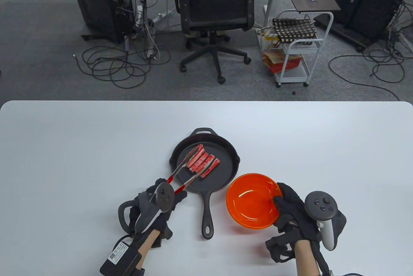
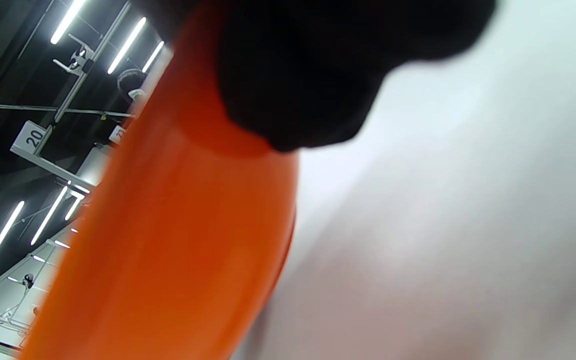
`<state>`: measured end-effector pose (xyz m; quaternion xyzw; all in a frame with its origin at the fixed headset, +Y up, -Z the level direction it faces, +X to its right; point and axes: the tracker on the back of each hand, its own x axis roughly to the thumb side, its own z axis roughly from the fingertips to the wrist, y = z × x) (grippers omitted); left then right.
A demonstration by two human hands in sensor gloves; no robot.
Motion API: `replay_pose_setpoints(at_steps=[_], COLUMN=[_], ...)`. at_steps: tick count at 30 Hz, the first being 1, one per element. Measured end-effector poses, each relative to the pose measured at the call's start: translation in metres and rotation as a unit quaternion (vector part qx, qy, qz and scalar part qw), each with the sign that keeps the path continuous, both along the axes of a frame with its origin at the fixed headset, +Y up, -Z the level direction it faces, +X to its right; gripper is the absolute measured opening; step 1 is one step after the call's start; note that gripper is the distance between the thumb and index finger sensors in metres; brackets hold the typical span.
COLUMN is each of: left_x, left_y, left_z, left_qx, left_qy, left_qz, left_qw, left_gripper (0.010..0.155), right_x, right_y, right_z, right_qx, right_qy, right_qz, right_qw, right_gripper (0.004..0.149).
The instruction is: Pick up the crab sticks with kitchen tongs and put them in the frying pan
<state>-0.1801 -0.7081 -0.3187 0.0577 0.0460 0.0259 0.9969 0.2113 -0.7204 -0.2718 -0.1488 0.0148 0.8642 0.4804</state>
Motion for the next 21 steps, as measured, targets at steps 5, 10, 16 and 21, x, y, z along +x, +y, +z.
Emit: replay_pose_setpoints(at_steps=[5, 10, 16, 21], left_x=[-0.004, -0.008, -0.01, -0.009], left_y=[-0.001, 0.001, -0.001, -0.003], left_z=[0.002, 0.004, 0.006, 0.007], left_qx=[0.0, 0.003, 0.0, -0.006], left_qy=[0.001, 0.001, -0.005, -0.008], left_qz=[0.001, 0.011, 0.022, 0.02], left_qw=[1.0, 1.0, 1.0, 1.0], left_gripper=[0.095, 0.097, 0.099, 0.1], right_x=[0.005, 0.014, 0.026, 0.033], right_y=[-0.001, -0.01, -0.025, -0.035], right_z=[0.0, -0.003, -0.007, -0.01], right_qx=[-0.002, -0.02, -0.055, -0.08], right_qy=[-0.01, -0.028, -0.053, -0.068], right_qz=[-0.004, -0.01, -0.01, -0.012], right_qw=[1.0, 0.999, 0.997, 0.994], right_gripper=[0.053, 0.053, 0.053, 0.053])
